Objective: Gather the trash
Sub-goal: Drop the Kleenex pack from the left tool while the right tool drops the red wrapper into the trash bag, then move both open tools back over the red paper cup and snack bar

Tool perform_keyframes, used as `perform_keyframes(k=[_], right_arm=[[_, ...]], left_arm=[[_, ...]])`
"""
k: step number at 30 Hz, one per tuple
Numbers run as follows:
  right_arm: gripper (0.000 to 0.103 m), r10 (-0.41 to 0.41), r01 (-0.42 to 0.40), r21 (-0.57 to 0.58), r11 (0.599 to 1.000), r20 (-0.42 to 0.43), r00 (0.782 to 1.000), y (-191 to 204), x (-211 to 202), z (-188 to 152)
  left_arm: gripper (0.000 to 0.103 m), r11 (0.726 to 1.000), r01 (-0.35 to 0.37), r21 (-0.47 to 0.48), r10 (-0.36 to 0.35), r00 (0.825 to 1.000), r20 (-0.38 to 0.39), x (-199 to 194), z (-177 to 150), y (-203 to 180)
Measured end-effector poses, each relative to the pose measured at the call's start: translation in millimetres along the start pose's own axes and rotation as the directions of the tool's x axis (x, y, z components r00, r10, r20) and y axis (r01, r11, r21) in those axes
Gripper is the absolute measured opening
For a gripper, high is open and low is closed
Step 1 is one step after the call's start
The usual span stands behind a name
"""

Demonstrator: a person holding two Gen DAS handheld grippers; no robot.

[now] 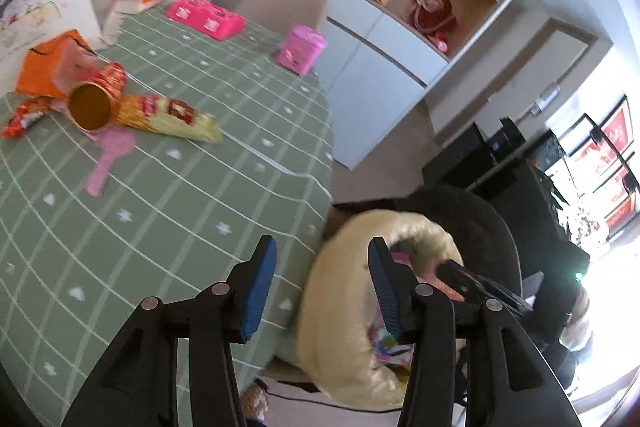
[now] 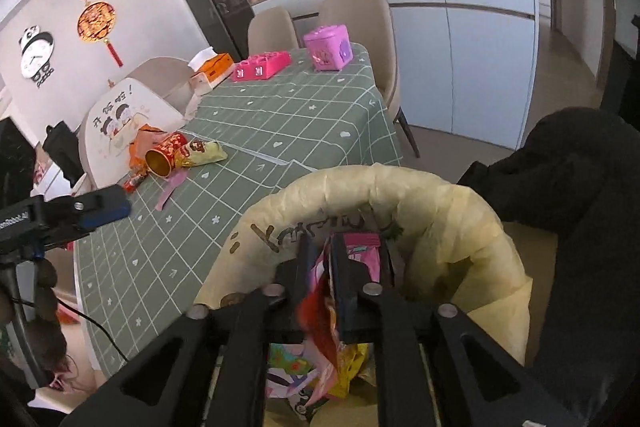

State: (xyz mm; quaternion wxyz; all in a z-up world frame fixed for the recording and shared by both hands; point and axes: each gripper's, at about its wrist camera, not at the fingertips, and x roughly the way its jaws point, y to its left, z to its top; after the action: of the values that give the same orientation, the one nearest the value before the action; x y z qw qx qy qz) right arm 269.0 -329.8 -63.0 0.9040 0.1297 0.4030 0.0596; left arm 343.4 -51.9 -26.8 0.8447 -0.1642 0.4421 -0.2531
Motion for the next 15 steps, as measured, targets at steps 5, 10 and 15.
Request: perform_keyframes(k=[5,10,15], right_arm=[[0.038,-0.009,0.010,-0.024,1.000,0.049,0.999,10.1,-18.1,10.6],[0.041,-0.051,0.055,-0.047,0.997,0.090,0.995,23.7,-28.3,22.6],[0.064,-0.154,0.159,-0.038,0.987,0.117,0.981,26.5,-31.1,26.4]], left_arm=[[0.051,0.998,-0.056,-0.022,0.058,0.996,0.062,-15.4,10.9,28.4],[0.051,0.995,-0.066,-0.068,0.072,0.994,0.082,-29.2,24.4,63.7],[0.052,0.992,-0.053,-0.110,0.062,0.995,0.079,-37.4,35.1,95.5]])
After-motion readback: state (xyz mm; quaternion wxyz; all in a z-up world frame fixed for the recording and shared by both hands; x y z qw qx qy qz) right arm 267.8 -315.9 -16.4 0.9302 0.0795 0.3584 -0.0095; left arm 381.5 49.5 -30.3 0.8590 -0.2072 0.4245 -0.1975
